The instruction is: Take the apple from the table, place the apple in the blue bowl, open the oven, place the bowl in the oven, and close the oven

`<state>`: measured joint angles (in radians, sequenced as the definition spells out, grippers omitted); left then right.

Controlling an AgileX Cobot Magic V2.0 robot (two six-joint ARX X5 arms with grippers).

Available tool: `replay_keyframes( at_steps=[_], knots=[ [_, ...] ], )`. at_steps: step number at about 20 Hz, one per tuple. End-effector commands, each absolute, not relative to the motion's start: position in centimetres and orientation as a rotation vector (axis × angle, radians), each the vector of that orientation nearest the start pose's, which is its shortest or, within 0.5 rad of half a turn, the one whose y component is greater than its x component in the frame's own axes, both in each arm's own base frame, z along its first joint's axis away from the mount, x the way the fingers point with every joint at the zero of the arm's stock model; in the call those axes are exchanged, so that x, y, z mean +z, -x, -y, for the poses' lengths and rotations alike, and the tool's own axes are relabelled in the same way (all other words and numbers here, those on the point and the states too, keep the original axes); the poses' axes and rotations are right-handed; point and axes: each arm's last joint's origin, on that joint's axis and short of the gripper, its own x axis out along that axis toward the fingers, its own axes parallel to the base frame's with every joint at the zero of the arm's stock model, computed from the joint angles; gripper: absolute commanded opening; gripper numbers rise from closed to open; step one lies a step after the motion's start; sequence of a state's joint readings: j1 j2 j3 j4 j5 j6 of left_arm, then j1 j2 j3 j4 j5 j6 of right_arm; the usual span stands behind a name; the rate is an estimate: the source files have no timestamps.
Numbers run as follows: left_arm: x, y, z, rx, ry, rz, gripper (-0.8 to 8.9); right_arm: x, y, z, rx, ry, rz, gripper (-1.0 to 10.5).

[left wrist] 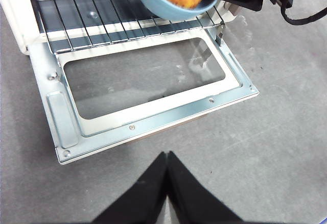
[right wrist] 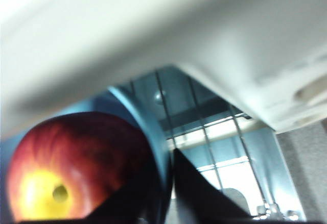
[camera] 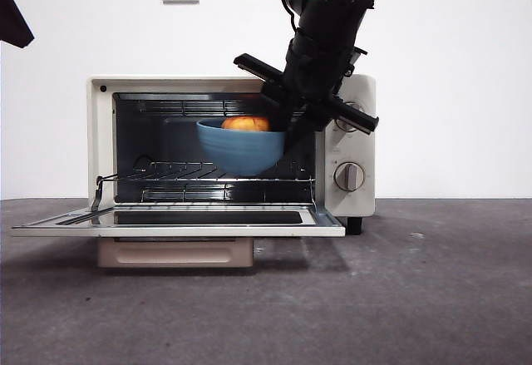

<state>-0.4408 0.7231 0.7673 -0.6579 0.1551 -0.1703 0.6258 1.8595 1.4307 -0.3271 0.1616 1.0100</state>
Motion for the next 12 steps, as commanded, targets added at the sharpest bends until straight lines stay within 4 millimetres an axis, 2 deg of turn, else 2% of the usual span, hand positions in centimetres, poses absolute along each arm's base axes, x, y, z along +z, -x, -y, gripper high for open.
replay_keyframes(
  at_steps=[1, 12],
  knots=[
    [29.48, -12.78, 6.60, -0.532, 0.058, -0.653, 0.07, 24.47, -33.84, -24.71, 0.082, -0.633, -0.827, 1.2],
    [29.39, -12.73, 6.57, -0.534, 0.047, -0.661, 0.07, 24.62, -33.58, -25.03, 0.105, -0.611, -0.824, 1.2]
  ],
)
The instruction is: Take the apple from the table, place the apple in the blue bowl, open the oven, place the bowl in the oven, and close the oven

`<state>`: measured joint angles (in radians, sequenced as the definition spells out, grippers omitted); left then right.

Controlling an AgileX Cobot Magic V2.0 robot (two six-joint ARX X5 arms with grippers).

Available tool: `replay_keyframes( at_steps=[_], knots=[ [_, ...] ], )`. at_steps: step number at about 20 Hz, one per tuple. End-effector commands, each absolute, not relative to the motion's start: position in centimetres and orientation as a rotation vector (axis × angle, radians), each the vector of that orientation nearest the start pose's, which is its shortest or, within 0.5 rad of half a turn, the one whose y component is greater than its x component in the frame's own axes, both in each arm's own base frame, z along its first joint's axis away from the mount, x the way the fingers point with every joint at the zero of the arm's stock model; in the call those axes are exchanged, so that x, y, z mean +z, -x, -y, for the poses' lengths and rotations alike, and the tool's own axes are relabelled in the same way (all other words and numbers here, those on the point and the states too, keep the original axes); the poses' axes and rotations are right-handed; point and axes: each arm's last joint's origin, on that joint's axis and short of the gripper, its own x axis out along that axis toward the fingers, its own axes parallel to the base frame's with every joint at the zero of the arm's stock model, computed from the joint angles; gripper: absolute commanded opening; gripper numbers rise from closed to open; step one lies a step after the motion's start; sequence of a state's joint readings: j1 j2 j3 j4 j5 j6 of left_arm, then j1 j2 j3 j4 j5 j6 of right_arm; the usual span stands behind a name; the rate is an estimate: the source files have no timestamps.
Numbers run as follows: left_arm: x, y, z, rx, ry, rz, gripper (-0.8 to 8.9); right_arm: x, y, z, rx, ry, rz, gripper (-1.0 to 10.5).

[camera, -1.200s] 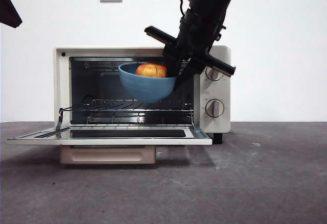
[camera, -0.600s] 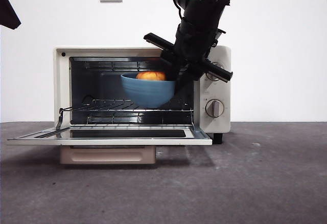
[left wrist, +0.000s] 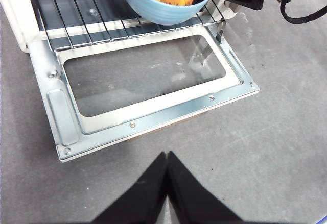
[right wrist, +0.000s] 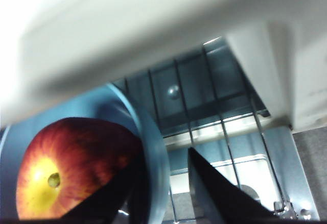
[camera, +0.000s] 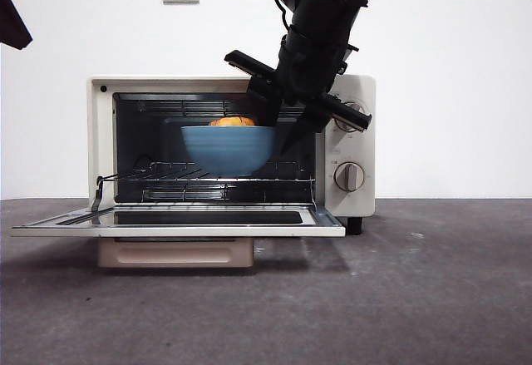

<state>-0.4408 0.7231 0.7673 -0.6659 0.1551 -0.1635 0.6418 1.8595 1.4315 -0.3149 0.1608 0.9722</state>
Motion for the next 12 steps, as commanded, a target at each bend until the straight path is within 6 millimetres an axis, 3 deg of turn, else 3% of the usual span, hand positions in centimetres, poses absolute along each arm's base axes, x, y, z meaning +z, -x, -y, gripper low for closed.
replay_keyframes(
  at_steps=[1, 12],
  knots=[
    [29.4, -12.7, 6.6, -0.534, 0.046, -0.662, 0.07, 24.6, -33.6, -25.0, 0.107, -0.612, -0.825, 1.2],
    [29.4, -12.7, 6.6, -0.535, 0.042, -0.662, 0.07, 26.7, -33.1, -24.6, 0.150, -0.610, -0.773, 1.2]
  ],
)
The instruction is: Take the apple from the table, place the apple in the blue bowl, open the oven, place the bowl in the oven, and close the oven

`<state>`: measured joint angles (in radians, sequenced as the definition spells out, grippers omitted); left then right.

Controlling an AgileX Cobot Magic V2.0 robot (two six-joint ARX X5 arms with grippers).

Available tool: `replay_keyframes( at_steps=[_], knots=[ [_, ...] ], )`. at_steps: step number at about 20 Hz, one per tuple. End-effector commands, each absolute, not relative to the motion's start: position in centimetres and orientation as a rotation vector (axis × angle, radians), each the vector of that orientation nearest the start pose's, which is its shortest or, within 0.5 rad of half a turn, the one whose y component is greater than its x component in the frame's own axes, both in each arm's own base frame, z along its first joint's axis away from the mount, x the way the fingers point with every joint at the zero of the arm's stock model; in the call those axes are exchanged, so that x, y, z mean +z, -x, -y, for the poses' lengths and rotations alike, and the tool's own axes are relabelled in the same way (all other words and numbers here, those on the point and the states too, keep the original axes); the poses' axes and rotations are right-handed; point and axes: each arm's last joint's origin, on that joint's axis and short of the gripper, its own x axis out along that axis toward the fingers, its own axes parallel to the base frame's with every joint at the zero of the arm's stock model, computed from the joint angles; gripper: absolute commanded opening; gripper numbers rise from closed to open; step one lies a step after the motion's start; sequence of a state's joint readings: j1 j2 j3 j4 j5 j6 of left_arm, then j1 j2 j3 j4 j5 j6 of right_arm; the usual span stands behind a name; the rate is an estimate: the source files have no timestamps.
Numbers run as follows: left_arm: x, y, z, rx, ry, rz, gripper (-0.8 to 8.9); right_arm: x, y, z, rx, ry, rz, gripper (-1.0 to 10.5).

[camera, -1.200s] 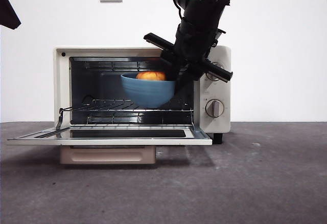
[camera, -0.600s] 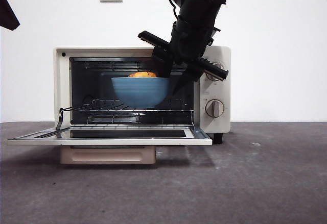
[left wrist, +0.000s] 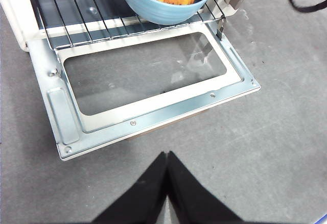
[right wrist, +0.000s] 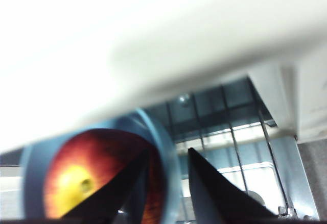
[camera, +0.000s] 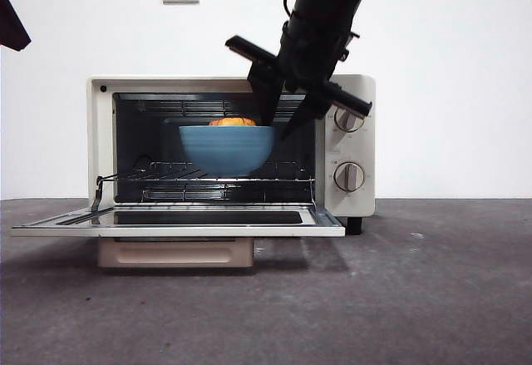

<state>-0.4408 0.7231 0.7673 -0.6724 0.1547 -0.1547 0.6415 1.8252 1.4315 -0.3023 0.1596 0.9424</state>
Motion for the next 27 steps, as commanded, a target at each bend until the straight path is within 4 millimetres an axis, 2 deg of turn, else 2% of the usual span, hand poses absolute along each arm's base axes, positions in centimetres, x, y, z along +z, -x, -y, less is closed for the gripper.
replay_keyframes(
  at_steps=[1, 5, 7, 11, 14, 17, 21, 27],
  knots=[
    [29.4, -12.7, 6.6, -0.535, 0.042, -0.662, 0.07, 26.9, -32.9, -24.5, 0.153, -0.611, -0.772, 1.2],
    [29.4, -12.7, 6.6, -0.536, 0.039, -0.661, 0.07, 28.1, -32.3, -24.0, 0.170, -0.582, -0.766, 1.2],
    [29.4, -12.7, 6.6, -0.537, 0.033, -0.656, 0.06, 29.3, -31.6, -23.5, 0.190, -0.539, -0.752, 1.2],
    [29.5, -13.1, 6.5, -0.525, 0.041, -0.638, 0.06, 33.3, -29.3, -21.7, 0.262, -0.436, -0.670, 1.2],
    [29.5, -14.0, 5.9, -0.475, 0.073, -0.620, 0.06, 36.8, -26.4, -19.8, 0.355, -0.268, -0.596, 1.2],
    [28.4, -15.3, 5.2, -0.491, 0.143, -0.646, 0.06, 38.9, -22.9, -18.2, 0.430, -0.066, -0.590, 1.2],
    [26.2, -17.5, 3.4, -0.424, 0.216, -0.683, 0.06, 40.4, -18.5, -16.4, 0.506, 0.077, -0.623, 1.2],
    [22.8, -21.3, 0.7, -0.374, 0.333, -0.746, 0.06, 41.6, -12.4, -14.2, 0.647, 0.108, -0.578, 1.2]
  ],
)
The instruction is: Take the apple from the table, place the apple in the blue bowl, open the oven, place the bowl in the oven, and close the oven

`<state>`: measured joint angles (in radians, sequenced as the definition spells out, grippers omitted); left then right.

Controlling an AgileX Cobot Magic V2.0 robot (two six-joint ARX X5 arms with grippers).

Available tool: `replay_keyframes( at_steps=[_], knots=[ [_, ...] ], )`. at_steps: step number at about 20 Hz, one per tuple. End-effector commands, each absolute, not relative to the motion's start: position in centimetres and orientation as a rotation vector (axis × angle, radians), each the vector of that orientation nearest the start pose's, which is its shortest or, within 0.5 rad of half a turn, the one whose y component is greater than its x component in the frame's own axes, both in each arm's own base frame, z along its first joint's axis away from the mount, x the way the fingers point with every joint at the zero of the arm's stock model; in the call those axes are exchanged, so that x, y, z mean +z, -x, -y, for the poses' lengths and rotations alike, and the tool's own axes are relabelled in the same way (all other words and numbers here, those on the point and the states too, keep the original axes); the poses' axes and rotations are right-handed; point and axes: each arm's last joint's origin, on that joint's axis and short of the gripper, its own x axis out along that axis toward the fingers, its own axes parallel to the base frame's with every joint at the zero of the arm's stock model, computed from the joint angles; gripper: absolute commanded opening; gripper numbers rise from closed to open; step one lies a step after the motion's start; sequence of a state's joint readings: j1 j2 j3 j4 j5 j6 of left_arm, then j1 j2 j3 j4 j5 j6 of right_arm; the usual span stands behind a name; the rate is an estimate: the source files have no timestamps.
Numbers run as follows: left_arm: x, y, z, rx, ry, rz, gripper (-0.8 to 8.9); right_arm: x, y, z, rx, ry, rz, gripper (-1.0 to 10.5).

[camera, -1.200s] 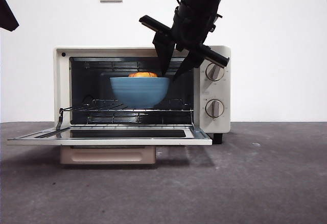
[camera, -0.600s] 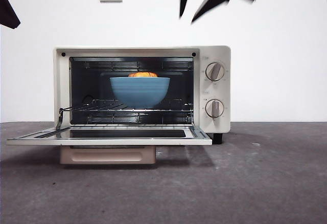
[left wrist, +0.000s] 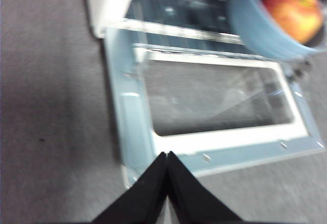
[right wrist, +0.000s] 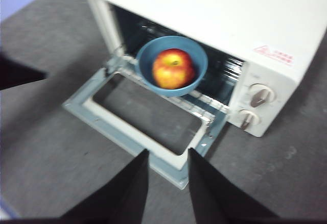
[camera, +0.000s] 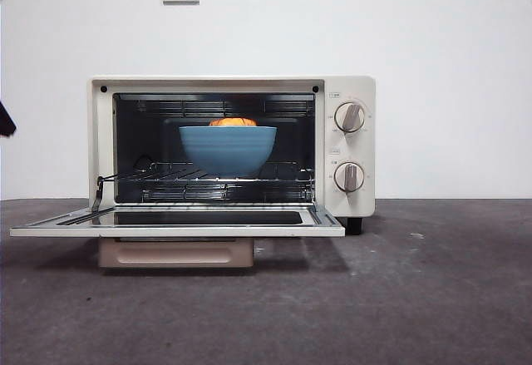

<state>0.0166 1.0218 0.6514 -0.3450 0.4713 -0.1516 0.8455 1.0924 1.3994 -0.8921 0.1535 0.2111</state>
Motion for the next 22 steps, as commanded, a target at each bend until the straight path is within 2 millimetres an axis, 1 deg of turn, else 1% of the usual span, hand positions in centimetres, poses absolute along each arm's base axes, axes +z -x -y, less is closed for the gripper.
replay_keyframes(
  at_steps=[1, 4, 9, 11, 13, 16, 19, 22],
  knots=[
    [22.2, -21.9, 0.4, -0.365, 0.345, -0.761, 0.06, 41.4, -11.6, -13.9, 0.668, 0.111, -0.572, 1.2],
    [20.1, -23.8, 0.1, -0.386, 0.377, -0.799, 0.06, 39.9, -9.6, -12.6, 0.711, 0.125, -0.571, 1.2],
    [16.4, -26.3, 0.0, -0.368, 0.407, -0.864, 0.06, 36.6, -7.5, -9.8, 0.695, 0.066, -0.579, 1.2],
    [15.1, -27.1, 0.0, -0.354, 0.437, -0.878, 0.06, 35.9, -6.9, -8.9, 0.690, 0.025, -0.569, 1.2],
    [14.1, -27.6, -0.1, -0.346, 0.454, -0.883, 0.06, 35.5, -6.2, -7.9, 0.670, -0.012, -0.549, 1.2],
    [13.3, -27.8, 0.2, -0.356, 0.463, -0.903, 0.06, 35.8, -5.5, -6.7, 0.666, -0.038, -0.508, 1.2],
    [12.8, -28.0, 0.5, -0.479, 0.520, -0.913, 0.06, 36.0, -5.0, -5.9, 0.630, -0.054, -0.465, 1.2],
    [12.6, -28.0, 0.7, -0.536, 0.554, -0.918, 0.06, 36.1, -4.7, -5.4, 0.631, -0.071, -0.454, 1.2]
  ],
)
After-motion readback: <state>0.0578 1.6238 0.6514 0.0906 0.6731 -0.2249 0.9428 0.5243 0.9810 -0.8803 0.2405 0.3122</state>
